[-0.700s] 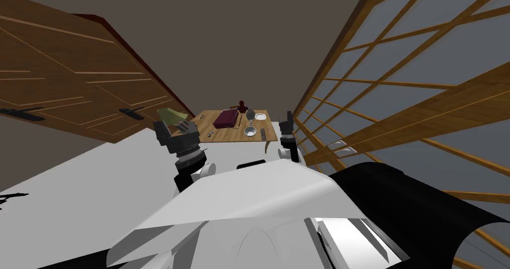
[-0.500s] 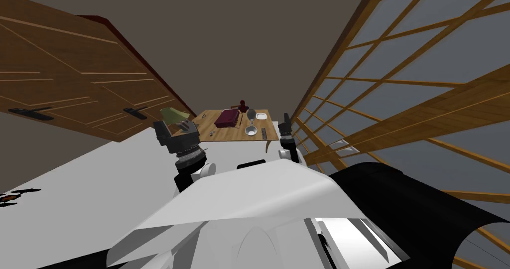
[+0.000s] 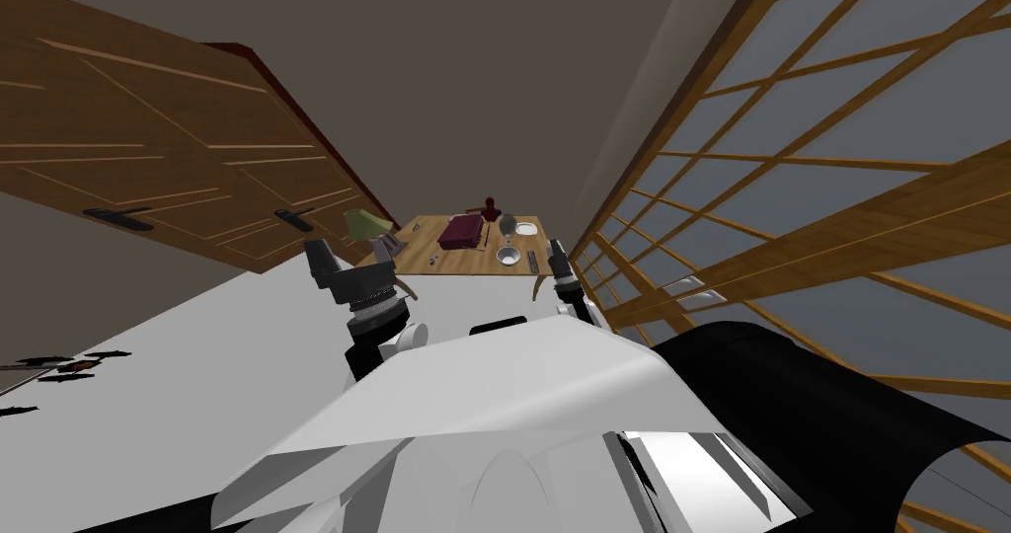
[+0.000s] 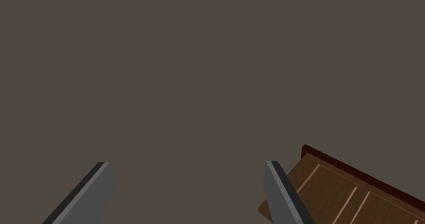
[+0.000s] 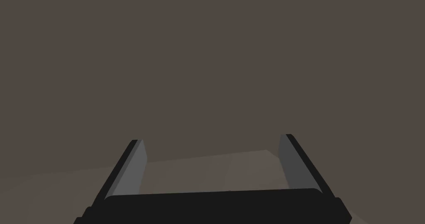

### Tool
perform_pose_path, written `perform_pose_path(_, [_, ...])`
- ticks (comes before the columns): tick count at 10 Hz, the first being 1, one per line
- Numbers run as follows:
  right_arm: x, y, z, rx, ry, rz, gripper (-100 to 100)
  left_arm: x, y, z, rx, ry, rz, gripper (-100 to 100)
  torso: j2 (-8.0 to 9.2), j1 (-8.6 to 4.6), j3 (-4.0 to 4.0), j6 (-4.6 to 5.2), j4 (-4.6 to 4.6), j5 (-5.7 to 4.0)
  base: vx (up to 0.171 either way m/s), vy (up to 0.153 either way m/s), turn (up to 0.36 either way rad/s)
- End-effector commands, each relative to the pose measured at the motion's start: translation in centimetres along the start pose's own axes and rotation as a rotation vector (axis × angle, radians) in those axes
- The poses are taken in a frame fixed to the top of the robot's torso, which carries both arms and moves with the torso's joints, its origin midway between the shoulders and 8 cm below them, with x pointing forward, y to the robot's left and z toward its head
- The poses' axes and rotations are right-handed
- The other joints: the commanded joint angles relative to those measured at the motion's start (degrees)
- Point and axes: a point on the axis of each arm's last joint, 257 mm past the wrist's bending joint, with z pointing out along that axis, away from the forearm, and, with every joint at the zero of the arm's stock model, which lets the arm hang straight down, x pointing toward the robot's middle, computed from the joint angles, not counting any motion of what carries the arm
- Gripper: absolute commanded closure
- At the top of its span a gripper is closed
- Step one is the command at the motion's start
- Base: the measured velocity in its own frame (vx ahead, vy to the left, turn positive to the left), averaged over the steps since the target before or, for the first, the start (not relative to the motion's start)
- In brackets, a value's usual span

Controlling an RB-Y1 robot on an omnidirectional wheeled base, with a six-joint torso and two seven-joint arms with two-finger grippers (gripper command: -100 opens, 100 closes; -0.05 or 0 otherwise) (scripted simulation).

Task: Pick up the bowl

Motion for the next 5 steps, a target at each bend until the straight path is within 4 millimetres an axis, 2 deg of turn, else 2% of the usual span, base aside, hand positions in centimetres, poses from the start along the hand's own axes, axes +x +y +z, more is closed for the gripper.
perform_pose_path(1, [0.7, -2.7, -1.2, 0.060, 0.049, -0.050, -100, 0.0, 0.0, 0.0, 0.000, 0.000, 0.000, 0, 0.00, 0.00, 0.00, 0.00, 0.00, 0.00, -0.029, 0.111, 0.092])
perform_pose_path(2, [1.1, -4.3, -2.3, 0.099, 0.091, -0.097, -100, 0.0, 0.0, 0.0, 0.000, 0.000, 0.000, 0, -0.02, -0.03, -0.01, -0.01, 0.00, -0.02, -0.013, 0.143, 0.136])
perform_pose_path(4, [1.2, -5.2, -2.7, 0.118, 0.093, -0.096, -100, 0.0, 0.0, 0.0, 0.000, 0.000, 0.000, 0, -0.10, 0.00, -0.05, 0.00, -0.02, 0.00, -0.007, 0.090, 0.009])
perform_pose_path(5, [1.5, -7.4, -4.2, 0.169, 0.139, -0.145, -100, 0.0, 0.0, 0.0, 0.000, 0.000, 0.000, 0, -0.10, -0.18, -0.05, 0.01, -0.02, -0.04, -0.001, 0.093, 0.095])
